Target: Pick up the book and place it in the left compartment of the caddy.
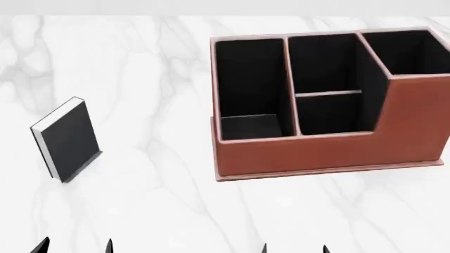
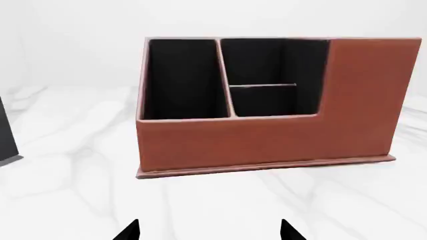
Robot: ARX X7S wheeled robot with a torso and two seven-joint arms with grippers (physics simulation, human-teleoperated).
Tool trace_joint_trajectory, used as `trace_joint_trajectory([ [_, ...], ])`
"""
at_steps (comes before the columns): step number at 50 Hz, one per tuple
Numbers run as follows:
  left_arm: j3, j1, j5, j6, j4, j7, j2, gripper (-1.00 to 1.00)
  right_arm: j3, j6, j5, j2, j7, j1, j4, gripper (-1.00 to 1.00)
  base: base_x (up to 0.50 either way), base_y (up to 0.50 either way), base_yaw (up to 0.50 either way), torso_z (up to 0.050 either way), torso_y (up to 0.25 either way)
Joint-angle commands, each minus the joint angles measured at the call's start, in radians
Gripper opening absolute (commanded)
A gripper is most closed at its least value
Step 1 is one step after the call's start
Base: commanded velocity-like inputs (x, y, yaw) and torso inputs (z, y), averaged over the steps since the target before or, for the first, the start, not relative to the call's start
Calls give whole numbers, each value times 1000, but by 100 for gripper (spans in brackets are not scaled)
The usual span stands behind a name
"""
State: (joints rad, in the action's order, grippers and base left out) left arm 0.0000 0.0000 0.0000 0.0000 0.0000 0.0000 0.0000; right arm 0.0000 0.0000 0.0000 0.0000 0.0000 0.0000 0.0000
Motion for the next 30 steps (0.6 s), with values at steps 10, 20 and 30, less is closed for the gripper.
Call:
trace_joint_trajectory([
  [10, 58, 6, 68, -63, 41, -70, -43, 100, -53, 14, 30, 34, 67, 5, -2, 100, 0, 0, 0, 0, 0],
  [20, 88, 19, 143, -183, 334, -119, -66, 100, -57, 159, 48, 67, 116, -19, -352, 100, 0, 0, 0, 0, 0],
  [30, 123, 20, 206, -398, 706, -105, -72, 100, -57, 368, 80, 93, 150, 1, -760, 100, 0, 0, 0, 0, 0],
])
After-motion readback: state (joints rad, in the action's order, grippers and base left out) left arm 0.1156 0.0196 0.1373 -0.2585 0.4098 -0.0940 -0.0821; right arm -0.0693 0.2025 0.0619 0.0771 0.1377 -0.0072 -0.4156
